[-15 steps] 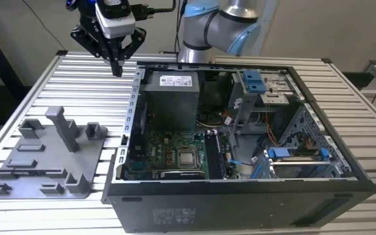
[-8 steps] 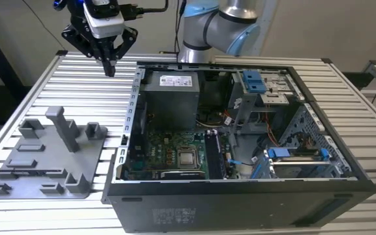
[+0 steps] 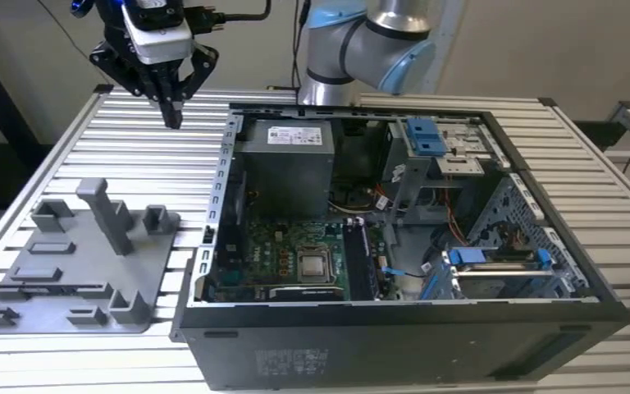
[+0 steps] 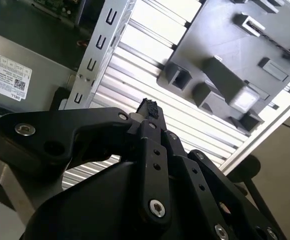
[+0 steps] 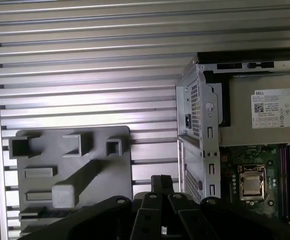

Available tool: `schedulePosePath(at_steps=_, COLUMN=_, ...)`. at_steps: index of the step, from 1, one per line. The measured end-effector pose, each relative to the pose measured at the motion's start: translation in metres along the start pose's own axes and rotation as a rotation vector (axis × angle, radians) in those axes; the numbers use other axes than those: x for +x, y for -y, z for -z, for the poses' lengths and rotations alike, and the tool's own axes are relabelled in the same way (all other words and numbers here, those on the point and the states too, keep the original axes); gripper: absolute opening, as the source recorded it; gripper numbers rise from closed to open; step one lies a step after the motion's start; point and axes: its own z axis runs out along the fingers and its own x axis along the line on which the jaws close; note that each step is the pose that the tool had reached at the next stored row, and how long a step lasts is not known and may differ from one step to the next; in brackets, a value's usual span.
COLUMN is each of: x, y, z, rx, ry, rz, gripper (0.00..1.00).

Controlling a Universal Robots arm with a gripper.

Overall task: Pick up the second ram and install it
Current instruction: 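Reach for the second ram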

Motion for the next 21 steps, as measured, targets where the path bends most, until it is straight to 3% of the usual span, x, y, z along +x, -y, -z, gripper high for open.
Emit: schedulePosePath(at_steps=21, x=0.0337, y=0.0024, z=-0.0002, rx=0.0002, ry=-0.0017, rz=0.000, gripper=0.11)
